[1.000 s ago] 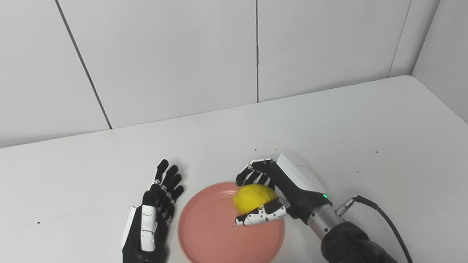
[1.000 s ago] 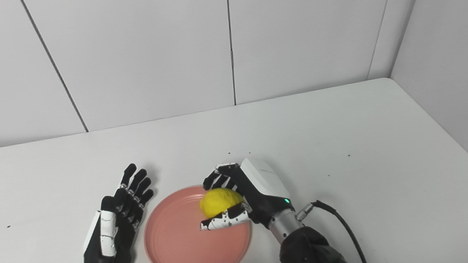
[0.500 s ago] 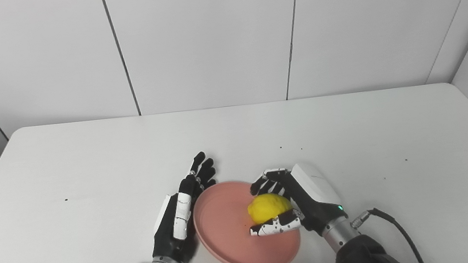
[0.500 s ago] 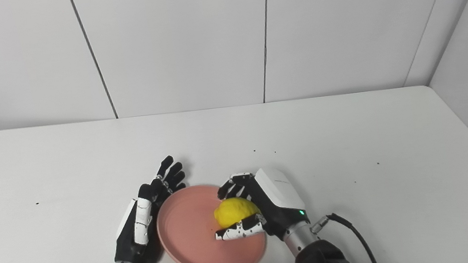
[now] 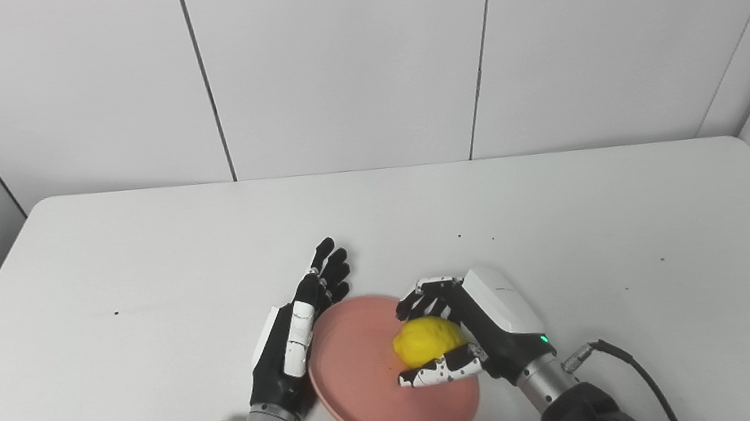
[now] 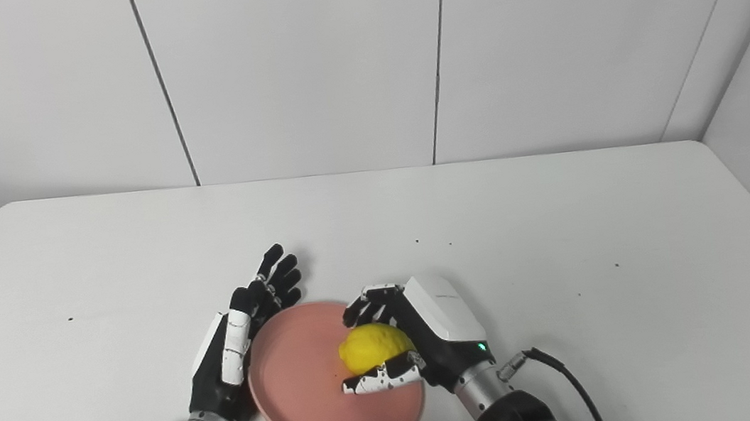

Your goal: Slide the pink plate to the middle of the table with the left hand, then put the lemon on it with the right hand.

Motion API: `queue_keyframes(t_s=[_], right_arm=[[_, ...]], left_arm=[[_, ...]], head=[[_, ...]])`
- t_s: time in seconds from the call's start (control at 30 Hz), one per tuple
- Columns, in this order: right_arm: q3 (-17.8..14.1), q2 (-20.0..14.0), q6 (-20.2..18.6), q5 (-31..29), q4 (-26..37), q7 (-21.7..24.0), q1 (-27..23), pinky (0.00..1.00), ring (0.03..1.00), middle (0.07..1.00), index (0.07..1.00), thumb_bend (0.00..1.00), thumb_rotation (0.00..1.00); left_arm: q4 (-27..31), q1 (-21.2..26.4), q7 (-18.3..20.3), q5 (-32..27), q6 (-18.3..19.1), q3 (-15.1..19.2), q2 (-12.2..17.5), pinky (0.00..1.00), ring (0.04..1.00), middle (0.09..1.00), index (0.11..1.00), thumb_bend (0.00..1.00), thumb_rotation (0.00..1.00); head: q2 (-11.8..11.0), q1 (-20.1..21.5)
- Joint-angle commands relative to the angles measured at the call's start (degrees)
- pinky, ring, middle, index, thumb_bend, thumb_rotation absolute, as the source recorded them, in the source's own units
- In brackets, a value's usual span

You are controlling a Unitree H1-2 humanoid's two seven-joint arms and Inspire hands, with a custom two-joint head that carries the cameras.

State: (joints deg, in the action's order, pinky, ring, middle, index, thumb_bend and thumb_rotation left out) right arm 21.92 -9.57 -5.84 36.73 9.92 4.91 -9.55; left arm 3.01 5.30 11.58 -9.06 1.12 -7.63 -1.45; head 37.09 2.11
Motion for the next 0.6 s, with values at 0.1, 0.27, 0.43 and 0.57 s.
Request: queue_keyframes(t_s=[0.1, 0.27, 0.43, 0.57], right_arm=[[-0.38, 0.7, 4.88, -0.24, 0.22, -2.41, -1.05, 0.44, 0.447, 0.454, 0.517, 0.52, 0.0], [-0.78, 0.94, 5.51, 0.17, 0.89, -3.06, -1.04, 0.46, 0.448, 0.458, 0.516, 0.52, 0.0], [-0.91, 1.38, 5.9, 1.01, 1.81, -3.56, -0.96, 0.47, 0.451, 0.455, 0.519, 0.52, 0.0], [-1.2, 1.77, 5.91, 1.06, 2.24, -3.93, -0.98, 0.47, 0.455, 0.454, 0.518, 0.52, 0.0]], left_arm=[[-0.66, 2.04, -0.09, 0.58, -3.25, 0.88, -0.04, 0.98, 0.976, 0.974, 0.975, 0.83, 0.96], [-1.29, 1.96, 0.42, 0.27, -3.35, 1.71, 0.71, 0.99, 0.978, 0.971, 0.973, 0.84, 0.95], [-1.24, 1.82, 0.61, -0.1, -2.83, 2.35, 1.03, 0.98, 0.982, 0.974, 0.965, 0.86, 0.95], [-1.28, 1.83, 0.45, -0.05, -2.78, 2.78, 1.0, 0.97, 0.977, 0.971, 0.961, 0.86, 0.95]], head=[[-0.11, 0.02], [-0.24, 0.13], [-0.38, 0.32], [-0.57, 0.41]])
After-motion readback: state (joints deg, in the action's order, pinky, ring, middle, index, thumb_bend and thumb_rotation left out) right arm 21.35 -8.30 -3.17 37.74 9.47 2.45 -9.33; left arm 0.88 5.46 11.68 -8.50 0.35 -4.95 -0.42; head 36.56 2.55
